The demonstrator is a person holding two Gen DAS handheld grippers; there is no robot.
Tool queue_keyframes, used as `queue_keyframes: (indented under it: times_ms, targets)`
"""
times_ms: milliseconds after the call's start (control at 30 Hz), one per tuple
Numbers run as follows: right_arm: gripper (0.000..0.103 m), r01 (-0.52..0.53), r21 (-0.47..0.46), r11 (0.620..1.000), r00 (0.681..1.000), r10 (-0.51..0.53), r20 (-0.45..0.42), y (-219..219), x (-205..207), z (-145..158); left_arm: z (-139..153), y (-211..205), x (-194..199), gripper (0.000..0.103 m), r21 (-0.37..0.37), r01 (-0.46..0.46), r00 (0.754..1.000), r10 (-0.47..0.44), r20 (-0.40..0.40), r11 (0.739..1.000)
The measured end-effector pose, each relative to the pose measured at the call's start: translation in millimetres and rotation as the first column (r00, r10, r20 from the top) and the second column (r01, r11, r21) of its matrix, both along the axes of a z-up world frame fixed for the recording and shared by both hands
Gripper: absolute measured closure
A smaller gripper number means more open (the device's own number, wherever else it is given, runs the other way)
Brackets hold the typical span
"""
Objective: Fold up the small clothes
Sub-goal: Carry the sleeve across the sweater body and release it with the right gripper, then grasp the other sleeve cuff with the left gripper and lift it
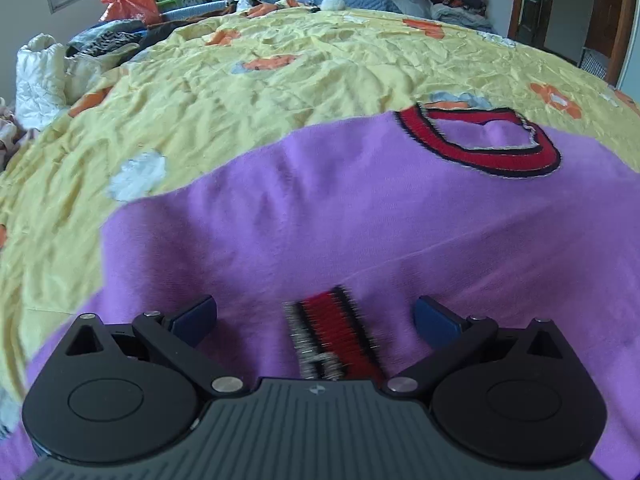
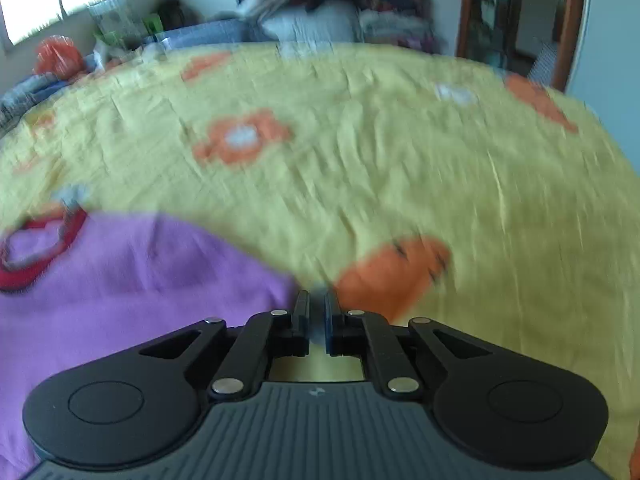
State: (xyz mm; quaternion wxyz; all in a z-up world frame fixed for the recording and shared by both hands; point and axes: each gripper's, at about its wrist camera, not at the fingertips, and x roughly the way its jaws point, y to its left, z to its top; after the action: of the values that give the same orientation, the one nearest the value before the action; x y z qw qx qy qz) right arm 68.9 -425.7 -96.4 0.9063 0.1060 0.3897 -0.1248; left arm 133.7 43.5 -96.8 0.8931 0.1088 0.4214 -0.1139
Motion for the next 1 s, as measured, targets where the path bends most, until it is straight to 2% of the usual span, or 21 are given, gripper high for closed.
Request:
queue_keyframes:
  times_ms: [67,167,267,300,367,433,500,600,633,667,700,767,867,933,1000]
  targets:
    - [0.078,-0.016,0.001,1.0,0.998,0.015,0.055,10,-27,14,0,13,0,0.0,0.022,-0.022,1.0,0.022,0.018,1.0]
    - [0.078,-0.128,-0.003,0.992,0.982,0.127,0.143,46,-66,31,5,33,2,0.0,-0.011,-0.051,0.999,0.051,0.001,0.999]
    - [0.078,-0.238,0.021,0.971,0.962,0.233,0.144,82,-83,23,15,40,-4,0.0,-0.043,-0.074,0.997,0.075,0.028,0.996]
    - [0.078,-0.258,0.019,0.966,0.961,0.255,0.111,90,-81,15,18,39,-7,0.0,-0.062,-0.059,0.998,0.061,0.033,0.996]
    - [0.078,-0.251,-0.018,0.968,0.967,0.251,0.03,92,-75,-5,17,30,-9,0.0,-0.063,-0.022,0.999,0.023,0.025,0.998]
    - [0.078,-0.238,-0.016,0.971,0.968,0.239,0.075,78,-79,-12,4,17,-8,0.0,0.013,-0.017,1.0,0.017,0.009,1.0]
    - [0.079,-0.198,0.044,0.979,0.977,0.194,0.088,64,-80,-10,0,22,-11,0.0,-0.007,-0.028,1.0,0.028,0.013,1.0]
    - [0.078,-0.169,-0.017,0.985,0.985,0.169,0.037,75,-80,-1,2,45,-15,0.0,-0.057,-0.073,0.997,0.072,-0.019,0.996]
    - [0.075,-0.159,-0.026,0.987,0.986,0.16,0.037,82,-83,2,5,56,-21,0.0,-0.072,-0.098,0.995,0.098,-0.005,0.993]
    - [0.063,-0.165,-0.019,0.986,0.985,0.166,0.056,88,-88,6,8,68,-27,0.0,-0.081,-0.121,0.992,0.122,0.019,0.989]
    - [0.041,-0.183,-0.005,0.983,0.98,0.182,0.084,93,-94,10,10,79,-32,0.0,-0.076,-0.144,0.988,0.147,0.04,0.987]
    - [0.016,-0.201,0.03,0.979,0.969,0.195,0.15,105,-104,16,11,103,-40,0.0,-0.045,-0.191,0.979,0.193,0.069,0.981]
    - [0.015,-0.23,0.085,0.969,0.957,0.21,0.2,124,-111,19,9,148,-42,0.0,-0.051,-0.207,0.975,0.21,0.073,0.977]
    - [0.015,-0.236,0.097,0.967,0.953,0.21,0.218,137,-114,19,13,185,-42,0.0,-0.132,-0.219,0.973,0.226,0.042,0.967]
    - [0.015,-0.246,0.12,0.962,0.951,0.216,0.223,147,-115,17,19,224,-48,0.0,-0.219,-0.261,0.959,0.278,0.052,0.94]
